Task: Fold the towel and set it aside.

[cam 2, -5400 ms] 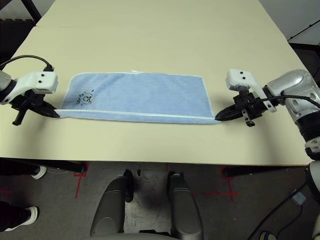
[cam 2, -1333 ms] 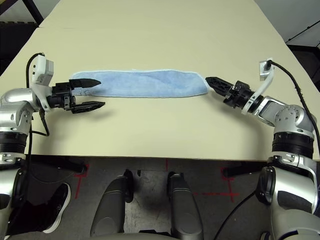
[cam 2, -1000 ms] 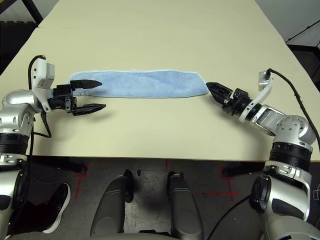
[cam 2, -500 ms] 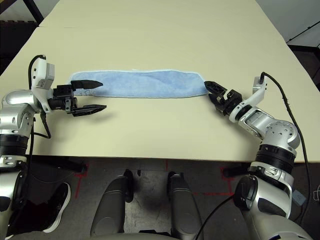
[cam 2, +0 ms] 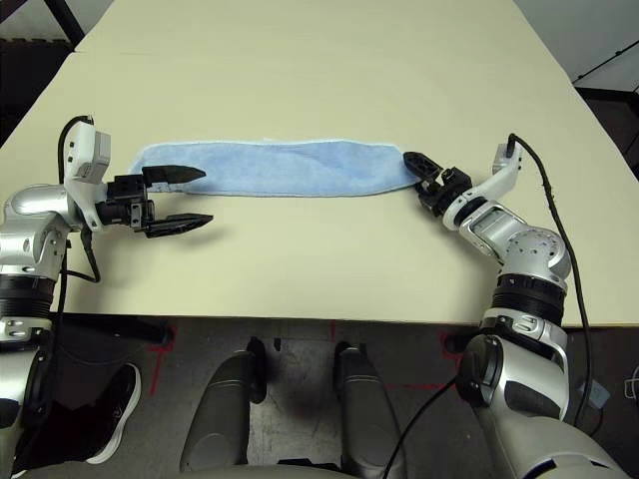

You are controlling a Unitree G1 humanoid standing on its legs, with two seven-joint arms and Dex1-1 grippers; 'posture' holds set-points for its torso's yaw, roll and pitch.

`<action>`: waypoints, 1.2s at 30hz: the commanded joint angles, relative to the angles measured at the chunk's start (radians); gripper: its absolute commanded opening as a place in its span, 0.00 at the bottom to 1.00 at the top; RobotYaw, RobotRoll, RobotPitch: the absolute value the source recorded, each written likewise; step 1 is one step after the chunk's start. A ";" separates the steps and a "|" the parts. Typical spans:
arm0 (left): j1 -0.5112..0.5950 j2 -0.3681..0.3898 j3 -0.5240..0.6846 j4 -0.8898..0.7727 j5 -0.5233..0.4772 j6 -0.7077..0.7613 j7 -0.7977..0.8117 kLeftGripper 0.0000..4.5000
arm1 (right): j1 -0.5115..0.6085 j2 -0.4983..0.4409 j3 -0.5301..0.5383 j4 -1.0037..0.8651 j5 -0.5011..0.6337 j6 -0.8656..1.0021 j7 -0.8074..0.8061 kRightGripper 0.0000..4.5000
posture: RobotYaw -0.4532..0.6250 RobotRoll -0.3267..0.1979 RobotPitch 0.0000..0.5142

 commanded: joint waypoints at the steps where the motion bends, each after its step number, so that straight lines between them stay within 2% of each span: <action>1: 0.001 0.009 -0.011 -0.013 -0.008 0.001 -0.007 1.00 | 0.030 -0.019 -0.006 0.001 0.001 0.012 -0.011 0.28 | 0.42 0.62 0.46; 4: -0.004 0.006 -0.015 -0.006 -0.005 -0.001 -0.009 1.00 | 0.041 -0.033 -0.008 -0.009 0.010 0.021 -0.010 0.03 | 0.41 0.62 0.45; 5: -0.005 0.006 -0.016 -0.003 -0.004 -0.002 -0.009 1.00 | 0.045 -0.040 -0.010 -0.013 0.014 0.023 -0.010 0.01 | 0.41 0.62 0.45; 18: -0.022 -0.001 -0.031 0.021 0.001 -0.016 -0.015 1.00 | 0.092 -0.140 -0.061 -0.006 0.028 -0.006 -0.003 0.01 | 0.40 0.62 0.43; 28: -0.059 -0.007 -0.038 0.067 0.002 -0.032 -0.019 1.00 | 0.109 -0.285 -0.044 0.064 -0.006 -0.051 0.104 0.01 | 0.38 0.62 0.42; 36: -0.071 -0.012 -0.040 0.086 0.004 -0.048 -0.022 1.00 | 0.050 -0.278 -0.040 0.058 0.021 -0.032 0.155 0.01 | 0.39 0.62 0.42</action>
